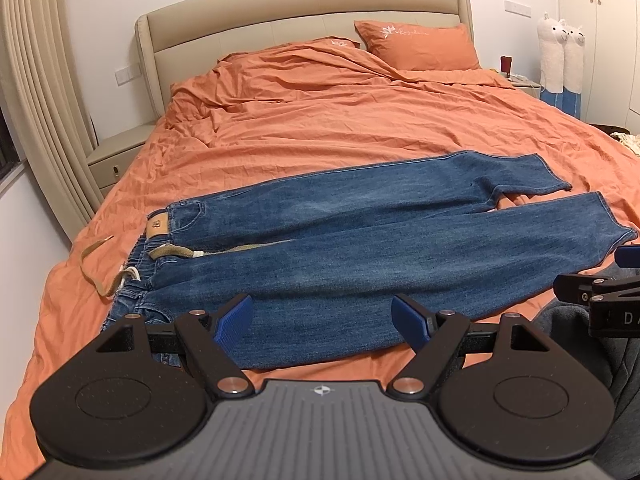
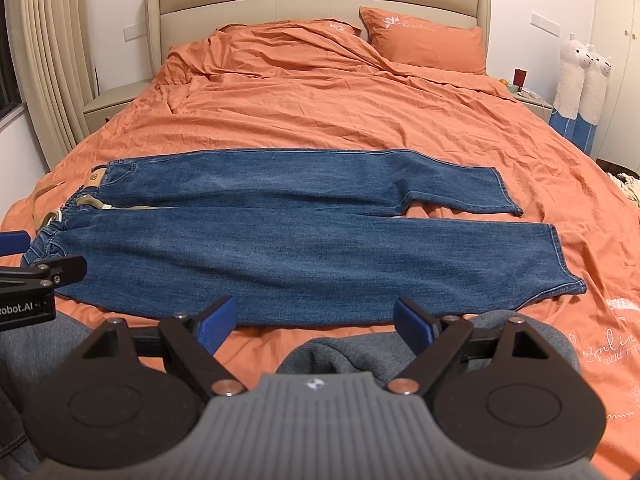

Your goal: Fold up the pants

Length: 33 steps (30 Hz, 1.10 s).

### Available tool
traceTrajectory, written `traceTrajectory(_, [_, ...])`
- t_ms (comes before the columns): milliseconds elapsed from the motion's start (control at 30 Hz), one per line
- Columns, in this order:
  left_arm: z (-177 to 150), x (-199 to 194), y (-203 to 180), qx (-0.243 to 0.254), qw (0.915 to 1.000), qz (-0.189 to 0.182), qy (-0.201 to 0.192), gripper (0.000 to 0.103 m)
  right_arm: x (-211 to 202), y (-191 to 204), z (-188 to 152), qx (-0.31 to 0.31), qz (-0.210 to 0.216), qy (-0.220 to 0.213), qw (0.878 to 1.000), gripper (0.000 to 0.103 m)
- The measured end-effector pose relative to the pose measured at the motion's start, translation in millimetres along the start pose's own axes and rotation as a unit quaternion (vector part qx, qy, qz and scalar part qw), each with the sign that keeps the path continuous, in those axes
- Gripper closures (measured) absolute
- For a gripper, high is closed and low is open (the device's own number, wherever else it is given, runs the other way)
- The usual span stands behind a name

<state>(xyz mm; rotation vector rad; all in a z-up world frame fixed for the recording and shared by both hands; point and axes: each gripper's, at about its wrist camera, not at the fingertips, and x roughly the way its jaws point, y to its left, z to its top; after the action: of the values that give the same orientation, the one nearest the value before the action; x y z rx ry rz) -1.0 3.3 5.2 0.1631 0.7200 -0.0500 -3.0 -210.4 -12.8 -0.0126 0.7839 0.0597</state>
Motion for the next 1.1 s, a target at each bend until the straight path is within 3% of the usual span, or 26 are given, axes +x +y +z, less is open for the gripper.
traceTrajectory(1100, [-2.0, -5.6, 0.9, 0.002, 1.0000, 0.000, -0.004, 0.010, 0.2, -1.2, -6.3, 0.008, -0.002, 0.002, 1.000, 0.021])
